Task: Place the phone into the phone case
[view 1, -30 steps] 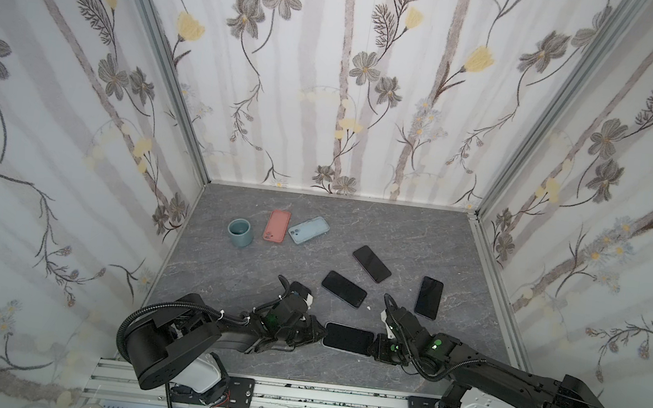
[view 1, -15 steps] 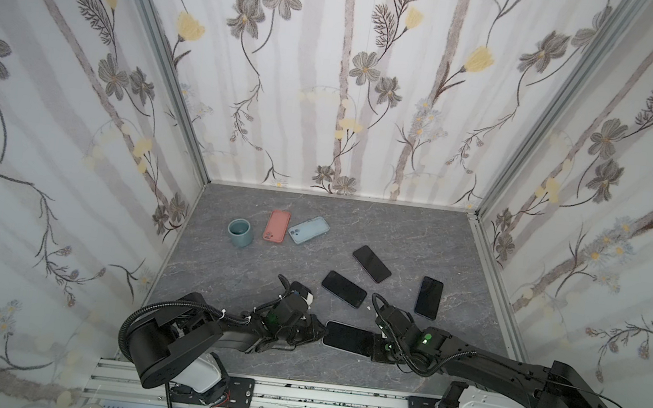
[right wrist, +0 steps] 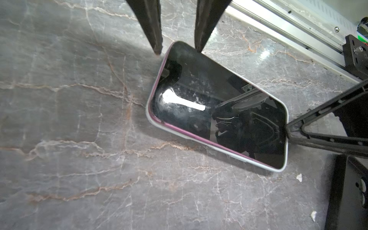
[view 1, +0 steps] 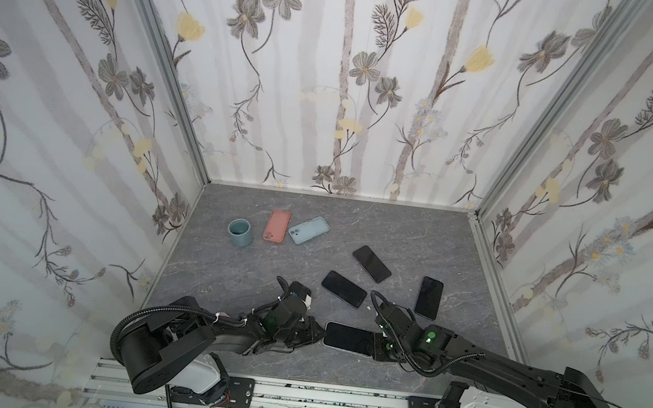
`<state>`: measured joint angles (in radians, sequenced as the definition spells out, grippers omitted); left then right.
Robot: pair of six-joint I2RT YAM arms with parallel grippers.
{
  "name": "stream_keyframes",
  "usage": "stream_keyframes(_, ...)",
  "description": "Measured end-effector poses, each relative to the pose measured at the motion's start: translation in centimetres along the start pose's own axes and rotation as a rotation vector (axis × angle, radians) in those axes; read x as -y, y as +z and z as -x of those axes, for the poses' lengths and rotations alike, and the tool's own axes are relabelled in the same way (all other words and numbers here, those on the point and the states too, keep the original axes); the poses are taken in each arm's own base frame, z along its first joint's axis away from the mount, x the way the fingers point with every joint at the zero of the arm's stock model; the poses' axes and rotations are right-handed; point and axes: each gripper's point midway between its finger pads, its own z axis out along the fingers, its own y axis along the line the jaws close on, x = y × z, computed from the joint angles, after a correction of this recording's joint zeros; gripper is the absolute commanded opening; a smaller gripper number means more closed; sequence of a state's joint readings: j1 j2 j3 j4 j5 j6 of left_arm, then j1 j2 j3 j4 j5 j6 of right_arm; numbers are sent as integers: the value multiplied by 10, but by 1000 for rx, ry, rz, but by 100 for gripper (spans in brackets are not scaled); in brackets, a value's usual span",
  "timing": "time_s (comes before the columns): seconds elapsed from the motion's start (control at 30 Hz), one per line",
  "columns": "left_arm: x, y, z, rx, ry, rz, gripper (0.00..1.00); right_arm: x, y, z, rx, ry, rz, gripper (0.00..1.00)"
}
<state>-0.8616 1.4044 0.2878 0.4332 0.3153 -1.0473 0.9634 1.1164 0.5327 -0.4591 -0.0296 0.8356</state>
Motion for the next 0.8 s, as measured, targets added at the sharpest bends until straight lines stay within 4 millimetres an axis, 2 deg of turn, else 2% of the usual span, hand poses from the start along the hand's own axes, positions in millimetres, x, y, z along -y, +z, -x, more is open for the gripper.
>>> stream_keyframes(0.27, 0, 0, -1, -13, -6, 19, 20, 7, 9, -11, -41, 2, -15, 17)
stream_keyframes(0.47, 0, 0, -1, -14, -6, 21, 20, 3, 15, -13, -61, 1, 7, 13)
stream_keyframes(0.8, -2, 0, -1, -16, -8, 26, 20, 8, 21, -16, -66, -3, -9, 12)
